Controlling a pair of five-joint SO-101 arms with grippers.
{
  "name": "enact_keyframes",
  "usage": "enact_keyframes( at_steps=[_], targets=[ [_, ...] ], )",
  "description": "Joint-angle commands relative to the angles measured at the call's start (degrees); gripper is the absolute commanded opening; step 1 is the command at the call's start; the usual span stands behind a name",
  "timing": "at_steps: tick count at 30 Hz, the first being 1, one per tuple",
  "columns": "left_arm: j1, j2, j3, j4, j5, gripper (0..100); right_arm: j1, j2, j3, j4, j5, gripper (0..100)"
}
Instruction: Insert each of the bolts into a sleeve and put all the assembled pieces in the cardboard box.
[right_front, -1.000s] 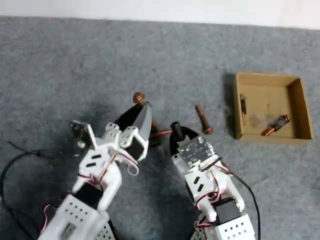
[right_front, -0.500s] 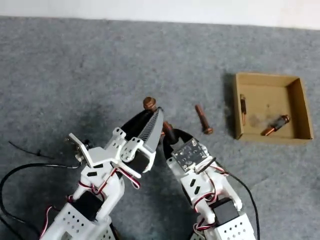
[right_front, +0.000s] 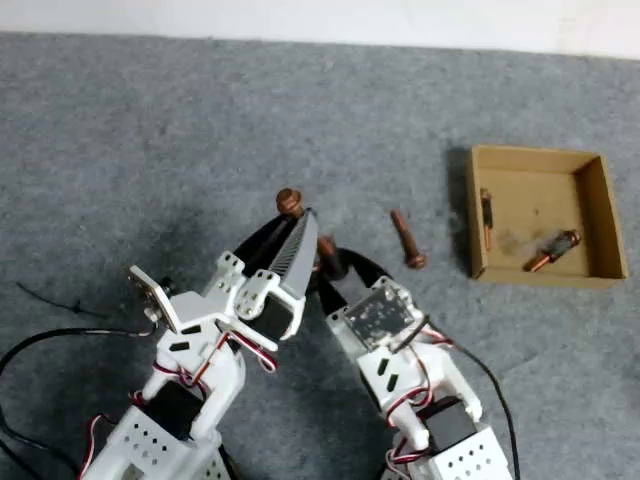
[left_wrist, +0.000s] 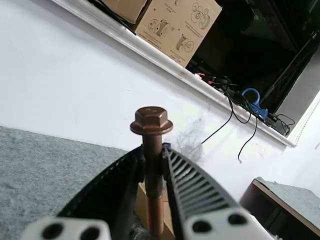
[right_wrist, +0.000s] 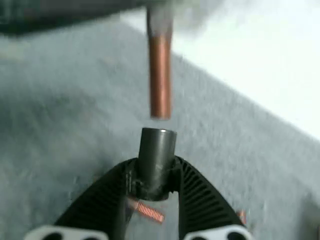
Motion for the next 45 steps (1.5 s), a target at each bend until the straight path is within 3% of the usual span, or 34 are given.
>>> enact_keyframes(
  at_steps=[1, 10, 15, 25, 32, 45],
  targets=[
    [-1.01, -1.19, 1.36, 1.41, 0.35, 0, -0.48, -0.57, 5.32, -5.23, 0.62, 0.5],
    [-6.11, -1.45, 1.36, 0.97, 0.35, 0, -0.84, -0.57, 5.23, -5.41, 0.7, 0.5],
    [-9.54, -1.27, 1.27, -0.35, 7.38, 0, -0.92, -0.57, 5.32, -5.49, 0.7, 0.5],
    [-7.52, -1.19, 1.36, -0.18, 7.65, 0, -3.03, -0.57, 5.32, -8.31, 0.79, 0.5],
    [-7.52, -1.71, 1.19, -0.53, 7.82, 0, -7.78, 0.13, 5.32, -5.23, 7.03, 0.5],
    [-3.12, -1.8, 1.01, 5.63, 7.65, 0, -3.38, -0.4, 5.32, -7.43, 6.77, 0.5]
  ],
)
